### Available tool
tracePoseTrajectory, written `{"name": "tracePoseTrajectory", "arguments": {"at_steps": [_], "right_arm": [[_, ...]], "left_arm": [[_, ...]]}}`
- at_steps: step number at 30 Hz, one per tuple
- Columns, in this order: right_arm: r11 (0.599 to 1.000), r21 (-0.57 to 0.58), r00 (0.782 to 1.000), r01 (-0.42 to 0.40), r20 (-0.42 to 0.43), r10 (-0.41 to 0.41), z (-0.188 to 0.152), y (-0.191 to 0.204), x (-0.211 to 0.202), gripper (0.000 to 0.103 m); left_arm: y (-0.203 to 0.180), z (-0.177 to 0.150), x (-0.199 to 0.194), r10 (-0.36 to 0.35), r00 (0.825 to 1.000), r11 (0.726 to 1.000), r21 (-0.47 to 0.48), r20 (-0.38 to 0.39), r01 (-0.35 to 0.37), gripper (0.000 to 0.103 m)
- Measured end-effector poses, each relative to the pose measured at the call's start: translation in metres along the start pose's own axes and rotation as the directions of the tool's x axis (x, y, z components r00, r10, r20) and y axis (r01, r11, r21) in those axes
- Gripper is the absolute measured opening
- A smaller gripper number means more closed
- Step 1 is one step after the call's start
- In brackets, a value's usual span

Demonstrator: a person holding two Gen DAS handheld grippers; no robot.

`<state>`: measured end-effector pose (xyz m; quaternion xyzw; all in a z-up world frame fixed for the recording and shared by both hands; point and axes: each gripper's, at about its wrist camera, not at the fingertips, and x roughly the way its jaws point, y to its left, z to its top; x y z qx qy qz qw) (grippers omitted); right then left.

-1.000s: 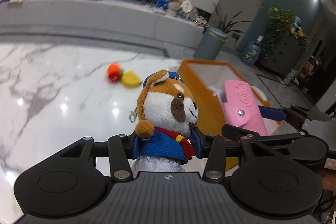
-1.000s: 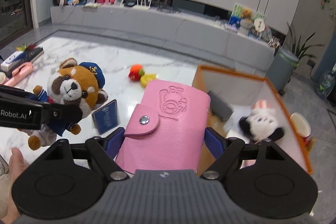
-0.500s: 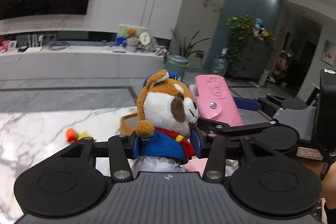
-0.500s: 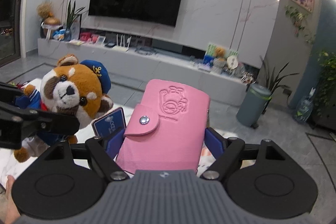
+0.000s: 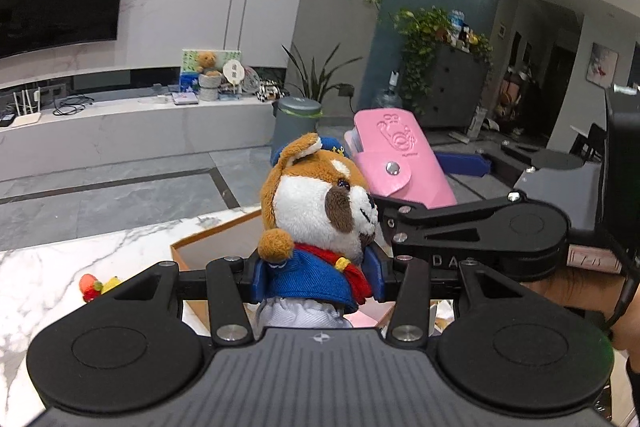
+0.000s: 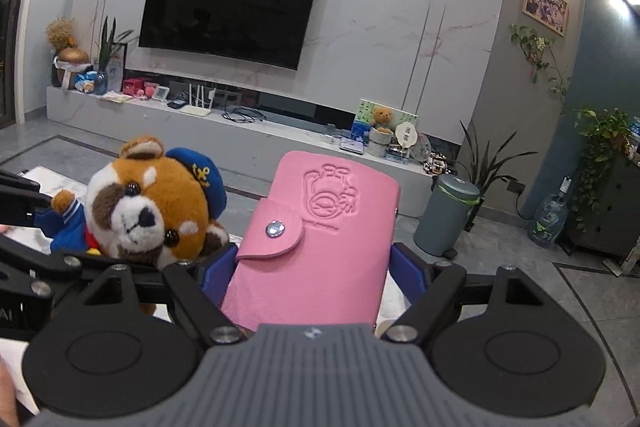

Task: Organize objects
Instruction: 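Lift the bear plush with the left tool while the right tool lifts the pink wallet, then carry the bear plush over the orange box while the right tool lowers the wallet in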

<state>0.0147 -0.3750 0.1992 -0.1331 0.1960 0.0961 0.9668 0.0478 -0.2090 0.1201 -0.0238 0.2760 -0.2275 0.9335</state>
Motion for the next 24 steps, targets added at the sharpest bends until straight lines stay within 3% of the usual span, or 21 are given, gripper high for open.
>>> {"name": "tracePoseTrajectory", "arguments": {"at_steps": [13, 24], "right_arm": [[0.999, -0.015, 0.994, 0.03, -0.103, -0.031, -0.031, -0.039, 0.069, 0.082], [0.998, -0.054, 0.984, -0.036, -0.179, 0.025, -0.055, -0.01, 0.135, 0.082]], "left_arm": [[0.005, -0.035, 0.08, -0.035, 0.988, 0.999, 0.005, -0.15, 0.036, 0.053], [0.021, -0.071, 0.138, -0.06, 0.961, 0.998, -0.011, -0.271, 0.059, 0.053]]}}
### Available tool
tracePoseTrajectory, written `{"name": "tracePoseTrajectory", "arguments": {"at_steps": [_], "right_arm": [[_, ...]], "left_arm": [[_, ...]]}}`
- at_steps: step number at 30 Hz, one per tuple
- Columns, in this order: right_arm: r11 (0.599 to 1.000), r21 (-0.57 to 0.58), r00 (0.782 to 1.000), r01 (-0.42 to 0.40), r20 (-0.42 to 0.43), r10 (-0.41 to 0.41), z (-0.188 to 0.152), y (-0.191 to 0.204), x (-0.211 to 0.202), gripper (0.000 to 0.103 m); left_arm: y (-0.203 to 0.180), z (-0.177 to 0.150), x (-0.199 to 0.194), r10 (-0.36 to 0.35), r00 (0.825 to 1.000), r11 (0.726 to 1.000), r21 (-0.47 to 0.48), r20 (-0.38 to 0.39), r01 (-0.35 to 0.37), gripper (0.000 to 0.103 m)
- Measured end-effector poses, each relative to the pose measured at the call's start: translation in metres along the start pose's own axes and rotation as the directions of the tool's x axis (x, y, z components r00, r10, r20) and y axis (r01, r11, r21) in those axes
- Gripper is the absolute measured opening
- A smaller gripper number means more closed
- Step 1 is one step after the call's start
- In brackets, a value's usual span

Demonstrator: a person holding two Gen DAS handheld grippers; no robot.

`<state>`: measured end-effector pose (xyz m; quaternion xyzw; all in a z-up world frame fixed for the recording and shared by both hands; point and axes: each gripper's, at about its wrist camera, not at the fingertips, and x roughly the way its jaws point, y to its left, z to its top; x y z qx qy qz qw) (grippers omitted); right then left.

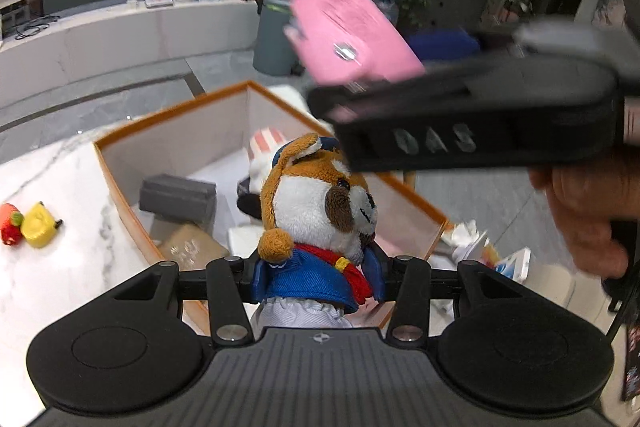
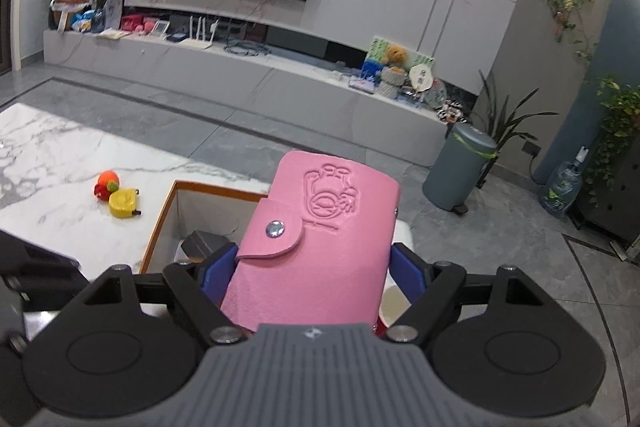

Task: Organize objects
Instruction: 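Carry the bear plush over the orange box while the right tool lowers the wallet in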

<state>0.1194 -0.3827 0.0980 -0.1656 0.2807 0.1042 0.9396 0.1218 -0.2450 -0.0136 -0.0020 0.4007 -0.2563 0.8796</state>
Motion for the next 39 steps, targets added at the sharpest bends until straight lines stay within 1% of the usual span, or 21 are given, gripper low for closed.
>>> {"name": "tracePoseTrajectory", "arguments": {"at_steps": [5, 10, 14, 16, 21, 26, 31, 33, 39], "right_arm": [[0.997, -0.058, 0.999, -0.052, -0.008, 0.052, 0.004, 0.014, 0.031, 0.082], [0.993, -0.085, 0.995, -0.081, -0.057, 0.076, 0.007, 0.025, 0.066, 0.082], [0.992, -0.063, 0.99, -0.105, -0.101, 0.099, 0.01, 0.028, 0.091, 0.082], [0.992, -0.052, 0.987, -0.114, -0.122, 0.107, 0.011, 0.031, 0.104, 0.082], [0.991, -0.015, 0.974, -0.136, -0.184, 0.131, 0.009, 0.035, 0.138, 0.082], [0.988, 0.023, 0.964, -0.152, -0.218, 0.154, 0.005, 0.038, 0.163, 0.082], [0.986, 0.078, 0.957, -0.149, -0.239, 0.164, 0.004, 0.037, 0.185, 0.082], [0.985, 0.093, 0.955, -0.148, -0.247, 0.166, 0.004, 0.038, 0.193, 0.082], [0.986, 0.079, 0.948, -0.15, -0.271, 0.166, 0.002, 0.047, 0.214, 0.082]], "left_arm": [[0.002, -0.007, 0.02, -0.003, 0.999, 1.0, 0.031, -0.034, 0.004, 0.053], [0.001, -0.008, 0.033, -0.012, 0.998, 0.999, 0.05, -0.056, 0.015, 0.052], [0.002, -0.01, 0.04, -0.017, 0.998, 0.998, 0.059, -0.067, 0.021, 0.052], [0.004, -0.011, 0.045, -0.023, 0.997, 0.998, 0.049, -0.075, 0.027, 0.052], [0.005, -0.011, 0.045, -0.01, 0.998, 0.997, 0.072, -0.067, 0.015, 0.052], [0.003, -0.012, 0.049, 0.043, 0.997, 0.992, 0.119, -0.071, -0.034, 0.053], [0.006, -0.011, 0.052, 0.054, 0.997, 0.99, 0.134, -0.062, -0.045, 0.053], [0.005, -0.01, 0.055, 0.07, 0.996, 0.987, 0.151, -0.06, -0.06, 0.053], [0.0, -0.012, 0.06, 0.111, 0.992, 0.972, 0.214, -0.055, -0.097, 0.052]]}}
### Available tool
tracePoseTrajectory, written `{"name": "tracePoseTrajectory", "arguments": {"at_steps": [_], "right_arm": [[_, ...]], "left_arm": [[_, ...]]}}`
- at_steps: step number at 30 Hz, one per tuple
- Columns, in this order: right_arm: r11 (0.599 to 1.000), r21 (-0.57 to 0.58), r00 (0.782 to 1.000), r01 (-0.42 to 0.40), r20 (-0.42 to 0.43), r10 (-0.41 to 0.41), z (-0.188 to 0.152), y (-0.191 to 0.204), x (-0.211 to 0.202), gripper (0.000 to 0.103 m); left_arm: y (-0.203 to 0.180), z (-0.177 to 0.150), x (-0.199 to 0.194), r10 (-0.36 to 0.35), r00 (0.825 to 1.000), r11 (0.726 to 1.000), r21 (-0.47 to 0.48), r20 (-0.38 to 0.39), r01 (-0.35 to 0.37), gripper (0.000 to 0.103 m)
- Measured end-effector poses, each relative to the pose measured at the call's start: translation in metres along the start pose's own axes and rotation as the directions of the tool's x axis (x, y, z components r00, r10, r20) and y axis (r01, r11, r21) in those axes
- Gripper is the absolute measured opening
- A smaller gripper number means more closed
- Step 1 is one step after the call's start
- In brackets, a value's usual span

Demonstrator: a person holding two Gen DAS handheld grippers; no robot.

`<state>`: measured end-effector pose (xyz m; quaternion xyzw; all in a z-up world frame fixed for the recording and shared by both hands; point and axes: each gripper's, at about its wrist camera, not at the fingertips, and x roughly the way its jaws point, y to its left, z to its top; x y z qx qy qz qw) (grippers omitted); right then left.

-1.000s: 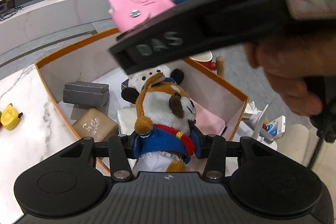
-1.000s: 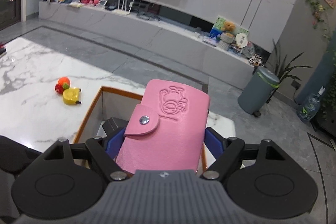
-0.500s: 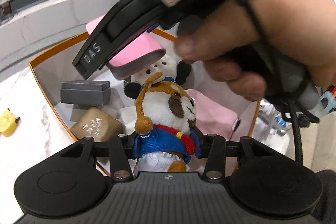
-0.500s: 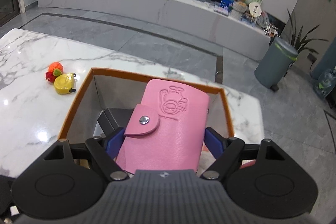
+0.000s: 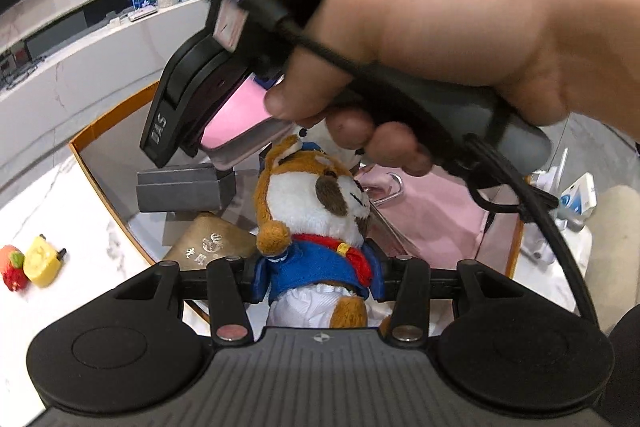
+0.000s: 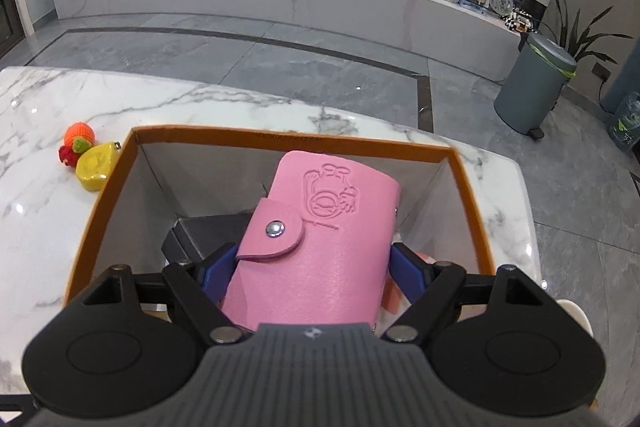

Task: Organize objects
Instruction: 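Carry the bear plush over the orange box while the right tool lowers the wallet in, then open the right tool to drop the wallet while the left tool lowers the bear plush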

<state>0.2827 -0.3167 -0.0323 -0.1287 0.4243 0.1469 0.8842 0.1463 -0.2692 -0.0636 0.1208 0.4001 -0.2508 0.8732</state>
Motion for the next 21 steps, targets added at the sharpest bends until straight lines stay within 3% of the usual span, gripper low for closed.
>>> {"name": "tracePoseTrajectory", "arguments": {"at_steps": [14, 16, 21], "right_arm": [[0.997, -0.01, 0.996, -0.075, -0.043, 0.074, 0.004, -0.011, 0.025, 0.083], [0.997, -0.011, 0.996, -0.079, -0.041, 0.078, 0.004, -0.012, 0.025, 0.083], [0.996, -0.019, 0.996, -0.087, -0.037, 0.087, 0.002, -0.012, 0.024, 0.084]], "left_arm": [[-0.01, 0.006, 0.011, 0.108, 0.994, 0.991, 0.087, -0.035, -0.105, 0.057], [-0.012, 0.006, 0.012, 0.118, 0.992, 0.989, 0.097, -0.04, -0.114, 0.06], [-0.012, 0.007, 0.009, 0.111, 0.993, 0.99, 0.095, -0.03, -0.107, 0.086]]}}
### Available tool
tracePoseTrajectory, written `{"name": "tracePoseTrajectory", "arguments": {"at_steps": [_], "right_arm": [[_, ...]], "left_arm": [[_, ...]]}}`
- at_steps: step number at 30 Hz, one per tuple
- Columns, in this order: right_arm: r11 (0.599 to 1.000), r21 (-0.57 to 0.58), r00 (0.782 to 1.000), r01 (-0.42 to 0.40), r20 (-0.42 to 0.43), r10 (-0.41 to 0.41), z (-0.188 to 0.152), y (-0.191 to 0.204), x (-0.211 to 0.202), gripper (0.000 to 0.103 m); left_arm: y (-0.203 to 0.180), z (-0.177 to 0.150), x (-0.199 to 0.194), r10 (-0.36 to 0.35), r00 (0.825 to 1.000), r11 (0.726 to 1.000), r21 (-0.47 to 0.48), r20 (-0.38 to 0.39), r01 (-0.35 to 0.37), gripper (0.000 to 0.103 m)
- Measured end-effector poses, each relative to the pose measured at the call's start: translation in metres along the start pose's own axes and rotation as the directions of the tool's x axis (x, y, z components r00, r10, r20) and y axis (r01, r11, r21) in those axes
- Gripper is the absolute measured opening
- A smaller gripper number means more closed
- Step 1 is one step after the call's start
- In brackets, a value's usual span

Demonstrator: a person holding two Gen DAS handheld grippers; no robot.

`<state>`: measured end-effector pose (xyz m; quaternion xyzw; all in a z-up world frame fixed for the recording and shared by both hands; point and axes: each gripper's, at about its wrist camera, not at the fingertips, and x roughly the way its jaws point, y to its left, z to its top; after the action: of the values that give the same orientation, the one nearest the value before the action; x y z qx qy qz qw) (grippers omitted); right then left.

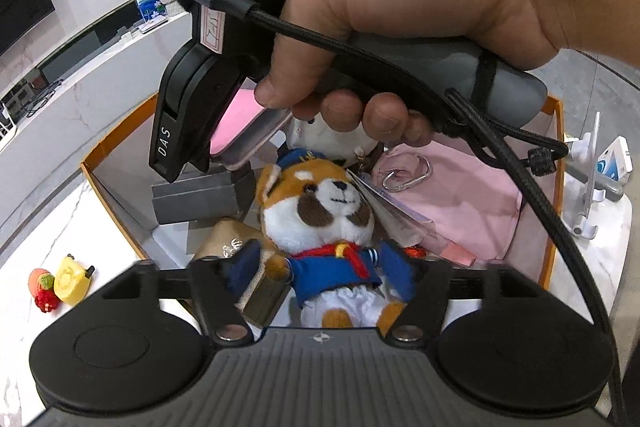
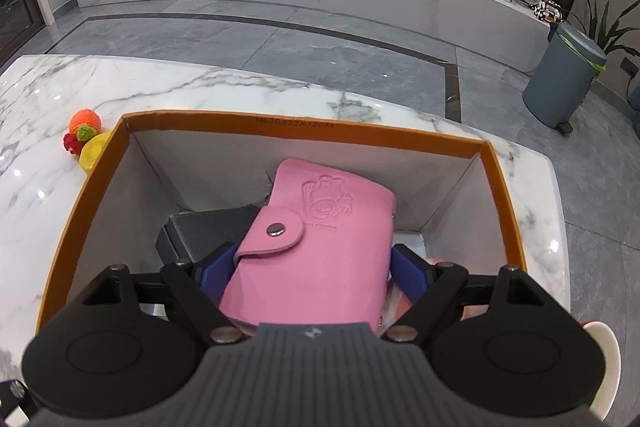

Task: Organize objects
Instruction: 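Open the right tool to drop the wallet while the left tool lowers the bear plush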

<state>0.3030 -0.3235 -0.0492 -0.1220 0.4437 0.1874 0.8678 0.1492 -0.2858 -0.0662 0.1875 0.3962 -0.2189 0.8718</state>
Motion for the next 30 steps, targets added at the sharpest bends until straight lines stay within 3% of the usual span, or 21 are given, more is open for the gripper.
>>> {"name": "tracePoseTrajectory", "arguments": {"at_steps": [8, 18, 19, 23, 25, 28, 30], "right_arm": [[1.0, 0.002, 1.0, 0.016, 0.023, -0.016, 0.002, -0.005, -0.013, 0.085], [1.0, 0.0, 0.999, 0.03, 0.043, -0.029, -0.001, -0.004, -0.038, 0.085], [1.0, 0.002, 0.998, 0.026, 0.049, -0.026, -0.001, -0.004, -0.043, 0.079], [0.999, 0.029, 0.999, -0.033, 0.035, 0.032, -0.005, -0.004, -0.05, 0.029], [0.999, 0.043, 0.999, -0.009, 0.035, 0.008, -0.01, 0.0, -0.046, 0.016], [0.997, 0.067, 1.0, -0.026, -0.009, 0.027, -0.024, 0.005, -0.034, 0.016], [0.999, 0.041, 1.0, 0.0, 0.013, 0.0, -0.032, 0.011, -0.034, 0.016]], "left_arm": [[0.005, 0.004, -0.011, -0.009, 1.0, 0.999, -0.051, 0.01, 0.009, 0.089], [0.006, 0.006, -0.026, 0.001, 1.0, 0.999, -0.051, 0.018, 0.0, 0.089], [0.006, 0.007, -0.029, 0.002, 1.0, 0.999, -0.053, 0.022, -0.001, 0.089], [0.007, 0.008, -0.034, 0.008, 0.999, 0.998, -0.064, 0.032, -0.005, 0.089], [0.008, 0.006, -0.034, 0.016, 0.999, 0.998, -0.065, 0.03, -0.014, 0.089], [0.013, 0.0, -0.035, 0.022, 1.0, 0.997, -0.068, 0.018, -0.02, 0.089], [0.015, -0.002, -0.033, 0.016, 1.0, 0.998, -0.066, 0.023, -0.014, 0.089]]}}
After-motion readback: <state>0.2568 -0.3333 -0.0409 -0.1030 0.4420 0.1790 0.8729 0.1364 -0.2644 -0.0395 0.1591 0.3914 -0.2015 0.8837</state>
